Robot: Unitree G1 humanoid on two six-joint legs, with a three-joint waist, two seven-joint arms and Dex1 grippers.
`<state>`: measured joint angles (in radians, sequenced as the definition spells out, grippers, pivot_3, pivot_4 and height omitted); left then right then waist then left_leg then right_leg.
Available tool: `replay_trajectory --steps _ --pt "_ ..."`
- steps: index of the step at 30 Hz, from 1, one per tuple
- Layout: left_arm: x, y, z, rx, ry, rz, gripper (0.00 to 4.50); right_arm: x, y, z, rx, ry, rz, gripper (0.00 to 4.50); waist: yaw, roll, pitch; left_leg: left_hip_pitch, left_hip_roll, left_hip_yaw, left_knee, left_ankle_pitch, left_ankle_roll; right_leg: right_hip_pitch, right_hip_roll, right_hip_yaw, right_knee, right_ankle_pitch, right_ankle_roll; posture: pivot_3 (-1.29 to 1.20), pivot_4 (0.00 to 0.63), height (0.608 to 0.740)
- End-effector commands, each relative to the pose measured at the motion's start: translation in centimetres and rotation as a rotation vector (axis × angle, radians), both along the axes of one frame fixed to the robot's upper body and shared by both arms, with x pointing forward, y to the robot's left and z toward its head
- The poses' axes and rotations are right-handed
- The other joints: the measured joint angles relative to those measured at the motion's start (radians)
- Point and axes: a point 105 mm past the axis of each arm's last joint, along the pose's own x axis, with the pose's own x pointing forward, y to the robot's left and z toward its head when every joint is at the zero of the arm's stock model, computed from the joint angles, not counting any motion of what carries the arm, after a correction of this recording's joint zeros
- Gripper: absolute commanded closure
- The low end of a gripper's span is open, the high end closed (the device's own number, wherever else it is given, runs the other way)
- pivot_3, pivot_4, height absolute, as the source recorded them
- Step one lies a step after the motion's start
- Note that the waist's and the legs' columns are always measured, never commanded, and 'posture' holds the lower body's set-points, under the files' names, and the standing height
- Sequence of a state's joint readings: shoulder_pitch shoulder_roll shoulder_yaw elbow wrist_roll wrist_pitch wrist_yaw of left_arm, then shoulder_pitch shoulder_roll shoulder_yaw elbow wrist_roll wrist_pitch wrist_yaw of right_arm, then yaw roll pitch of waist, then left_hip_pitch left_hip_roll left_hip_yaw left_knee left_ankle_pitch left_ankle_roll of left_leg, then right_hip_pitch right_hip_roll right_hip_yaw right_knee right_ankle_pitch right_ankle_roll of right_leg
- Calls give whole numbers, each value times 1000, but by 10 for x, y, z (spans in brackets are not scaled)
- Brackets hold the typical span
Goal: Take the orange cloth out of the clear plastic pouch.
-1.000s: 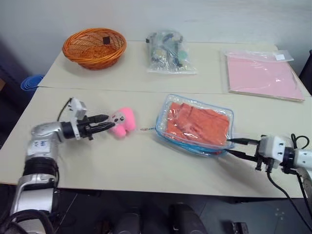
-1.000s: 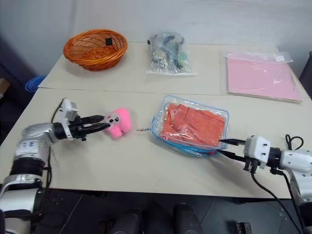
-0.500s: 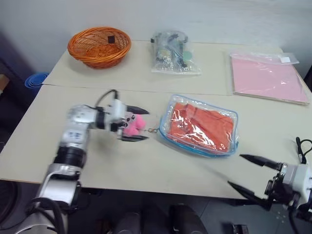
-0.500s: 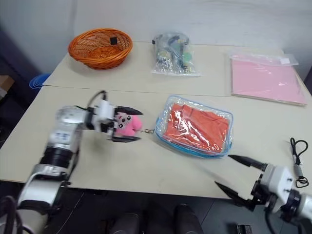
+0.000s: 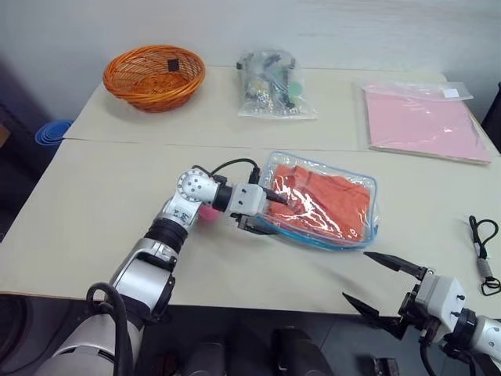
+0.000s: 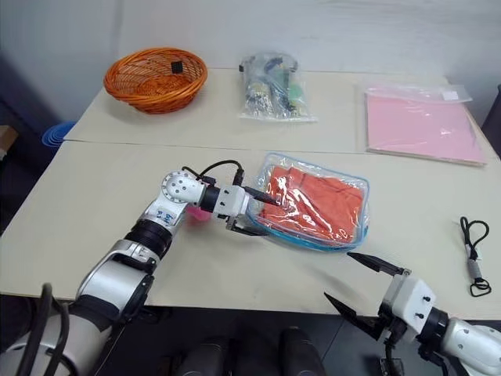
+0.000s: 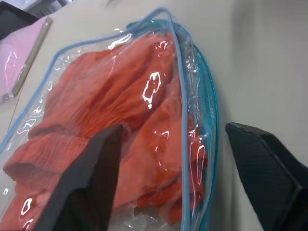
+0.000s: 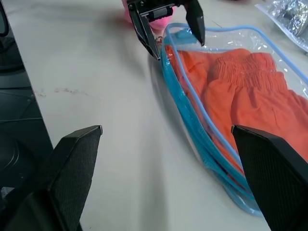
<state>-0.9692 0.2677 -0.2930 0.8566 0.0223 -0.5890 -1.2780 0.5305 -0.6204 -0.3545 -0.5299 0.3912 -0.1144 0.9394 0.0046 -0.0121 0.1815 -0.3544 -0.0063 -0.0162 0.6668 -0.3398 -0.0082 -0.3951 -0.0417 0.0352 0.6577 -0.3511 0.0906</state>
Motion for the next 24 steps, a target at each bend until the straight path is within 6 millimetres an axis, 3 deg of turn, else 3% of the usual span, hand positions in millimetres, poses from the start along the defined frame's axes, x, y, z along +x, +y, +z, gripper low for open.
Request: replay_trajectory --steps 1,8,11,15,20,24 --pt "4 -11 13 -70 -8 11 2371 1 1 2 9 -31 -7 0 4 0 0 0 0 0 0 0 0 0 0 0 0 0 0 0 150 740" --pt "5 -5 9 -64 52 33 4484 0 3 0 10 -34 -4 0 10 0 0 0 0 0 0 0 0 0 0 0 1 0 0 0 150 740" --pt "7 -7 21 -161 126 68 4484 -1 5 2 13 -40 -1 0 11 0 0 0 0 0 0 0 0 0 0 0 1 0 0 0 150 740" --pt "11 -11 50 -370 369 120 4484 0 24 10 51 -57 31 0 16 0 0 -1 0 -1 1 0 0 0 0 0 1 0 0 0 150 740" --pt "9 -9 51 -373 497 184 4484 18 44 9 19 -89 -7 0 9 0 0 0 0 -1 1 0 -1 0 0 0 2 0 0 0 150 740" --pt "3 -9 48 -345 494 182 4484 34 50 8 4 -104 -47 0 9 0 0 0 0 -1 1 1 -2 -1 0 0 2 0 0 0 150 740"
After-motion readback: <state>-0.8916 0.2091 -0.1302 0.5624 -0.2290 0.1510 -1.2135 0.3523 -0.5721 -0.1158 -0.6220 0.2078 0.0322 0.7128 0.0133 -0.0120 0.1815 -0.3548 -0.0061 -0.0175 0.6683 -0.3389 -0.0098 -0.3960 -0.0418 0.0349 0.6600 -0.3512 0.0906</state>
